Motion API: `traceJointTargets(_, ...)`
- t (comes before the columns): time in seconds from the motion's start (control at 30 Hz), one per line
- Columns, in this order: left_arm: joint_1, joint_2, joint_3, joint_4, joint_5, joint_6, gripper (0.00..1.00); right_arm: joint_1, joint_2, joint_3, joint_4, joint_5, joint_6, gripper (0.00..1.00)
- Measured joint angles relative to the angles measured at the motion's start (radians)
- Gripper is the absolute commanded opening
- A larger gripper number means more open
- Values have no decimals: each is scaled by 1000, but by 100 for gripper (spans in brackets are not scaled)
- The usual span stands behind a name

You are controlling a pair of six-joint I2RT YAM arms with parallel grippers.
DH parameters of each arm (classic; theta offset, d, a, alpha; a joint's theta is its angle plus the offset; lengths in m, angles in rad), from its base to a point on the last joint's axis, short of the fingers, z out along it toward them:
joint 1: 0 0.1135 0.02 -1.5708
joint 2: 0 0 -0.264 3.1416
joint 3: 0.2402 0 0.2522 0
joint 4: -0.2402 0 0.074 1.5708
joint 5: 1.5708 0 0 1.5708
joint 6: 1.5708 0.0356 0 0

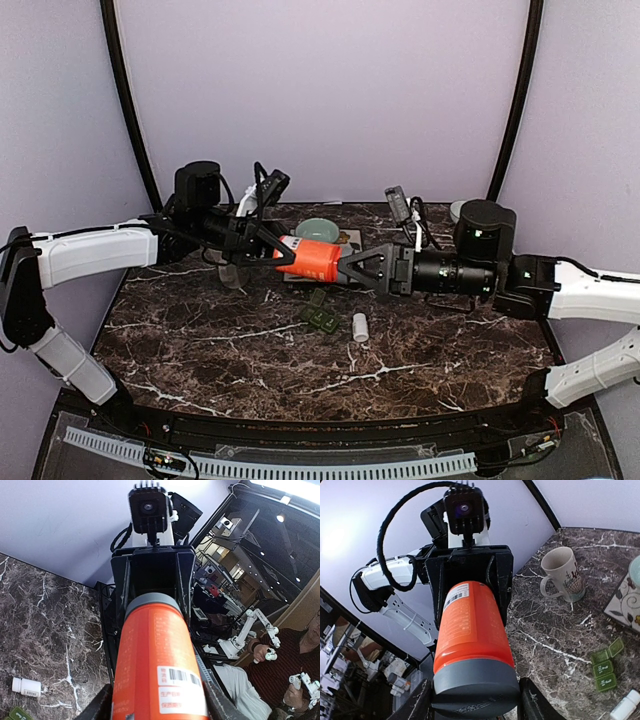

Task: Sort the pills into containers
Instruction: Unscrew the lid of the pill bottle.

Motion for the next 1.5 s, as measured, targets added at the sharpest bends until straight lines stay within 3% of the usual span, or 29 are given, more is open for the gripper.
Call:
traceJointTargets(0.3, -1, 26, -2, 147, 14, -179, 0, 39, -30, 23, -55, 124, -438, 13)
traceJointTargets(0.63, 16, 36, -17, 171, 59, -227, 0, 211, 25, 60, -93, 489, -787, 12)
traceJointTargets(0.9, 18, 54, -26, 170, 45, -227, 0, 263, 35, 15, -33, 652, -919, 12)
traceJointTargets(1.07, 18, 57, -27, 170, 31, -227, 0, 281, 52, 11, -10, 723, -973, 17)
traceJointTargets(1.5, 18, 57, -32, 164, 25, -219, 0, 286, 59, 11, -5, 746, -1005, 19)
